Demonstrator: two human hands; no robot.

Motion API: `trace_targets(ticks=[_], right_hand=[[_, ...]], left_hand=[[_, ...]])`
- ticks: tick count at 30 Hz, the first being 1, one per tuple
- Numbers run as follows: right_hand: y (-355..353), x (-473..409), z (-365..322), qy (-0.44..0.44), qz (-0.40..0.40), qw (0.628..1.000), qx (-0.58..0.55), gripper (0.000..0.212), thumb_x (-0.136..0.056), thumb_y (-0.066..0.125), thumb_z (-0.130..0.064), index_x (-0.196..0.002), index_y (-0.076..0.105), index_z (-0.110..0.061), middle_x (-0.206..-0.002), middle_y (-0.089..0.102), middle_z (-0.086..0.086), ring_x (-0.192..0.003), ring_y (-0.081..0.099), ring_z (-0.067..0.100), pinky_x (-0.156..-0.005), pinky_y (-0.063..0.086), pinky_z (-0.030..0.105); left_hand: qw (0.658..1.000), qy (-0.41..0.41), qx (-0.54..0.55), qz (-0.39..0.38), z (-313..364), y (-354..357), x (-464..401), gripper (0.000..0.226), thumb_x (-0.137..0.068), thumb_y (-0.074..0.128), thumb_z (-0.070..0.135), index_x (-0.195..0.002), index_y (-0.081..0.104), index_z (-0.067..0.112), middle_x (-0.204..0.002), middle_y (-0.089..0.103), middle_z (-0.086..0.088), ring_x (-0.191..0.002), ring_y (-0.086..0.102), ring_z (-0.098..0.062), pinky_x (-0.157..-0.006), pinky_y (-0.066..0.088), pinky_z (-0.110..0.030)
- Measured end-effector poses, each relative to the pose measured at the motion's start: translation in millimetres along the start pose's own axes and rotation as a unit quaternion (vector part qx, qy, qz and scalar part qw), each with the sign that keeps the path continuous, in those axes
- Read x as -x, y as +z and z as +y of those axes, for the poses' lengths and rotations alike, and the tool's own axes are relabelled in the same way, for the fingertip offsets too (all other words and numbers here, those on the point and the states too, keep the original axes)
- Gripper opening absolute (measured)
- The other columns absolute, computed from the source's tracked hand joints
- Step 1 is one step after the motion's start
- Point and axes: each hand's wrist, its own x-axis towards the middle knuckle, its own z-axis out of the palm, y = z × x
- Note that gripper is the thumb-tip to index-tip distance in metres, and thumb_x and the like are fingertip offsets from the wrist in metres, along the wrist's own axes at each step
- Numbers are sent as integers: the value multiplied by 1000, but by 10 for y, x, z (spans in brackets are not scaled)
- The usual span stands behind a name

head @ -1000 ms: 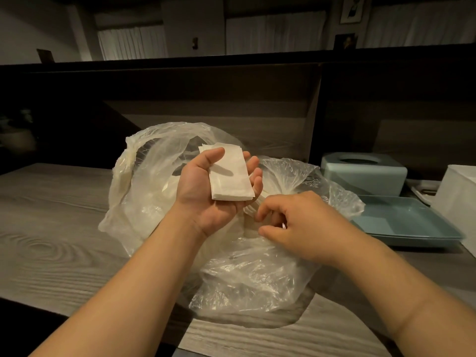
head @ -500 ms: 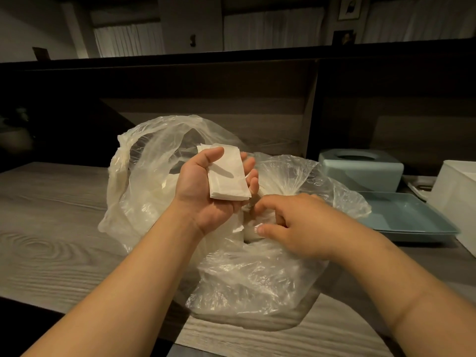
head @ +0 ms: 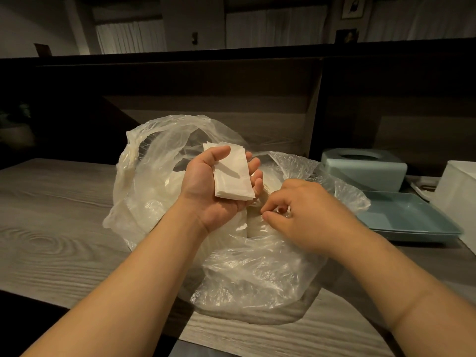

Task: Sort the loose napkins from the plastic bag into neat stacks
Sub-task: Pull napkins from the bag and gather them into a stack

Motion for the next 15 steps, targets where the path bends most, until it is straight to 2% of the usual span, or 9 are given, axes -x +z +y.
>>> trace_targets(ticks=[3,9,15], right_hand=[[6,-8,12,3,-1,1000,-18,8,-92,67,-48,-90,73,-44,-92,55,-18,-88,55,2,-86,53,34],[-6,-14,28,3,-19,1000,-15,7,-94,69,-41,-98,75,-41,-93,52,-17,-90,52,2,-87,50,30],[17,-8,6,12,4,1000,-21,9,-92,66,-36,-90,74,-39,-93,53,-16,-86,53,1,-83,50,27]], left_hand=[[1000,-2,-1,1,0,-8,-7,51,-85,59,32,-129,62,5,-106,69,-13,-85,65,-27,-80,54,-37],[1000,-3,0,5,-7,-6,-12,51,-88,58,32,-132,62,6,-107,69,-12,-86,65,-26,-83,53,-37],[1000,0,-10,7,-21,4,-15,58,-87,58,31,-139,60,5,-107,68,-13,-85,65,-26,-83,52,-37]])
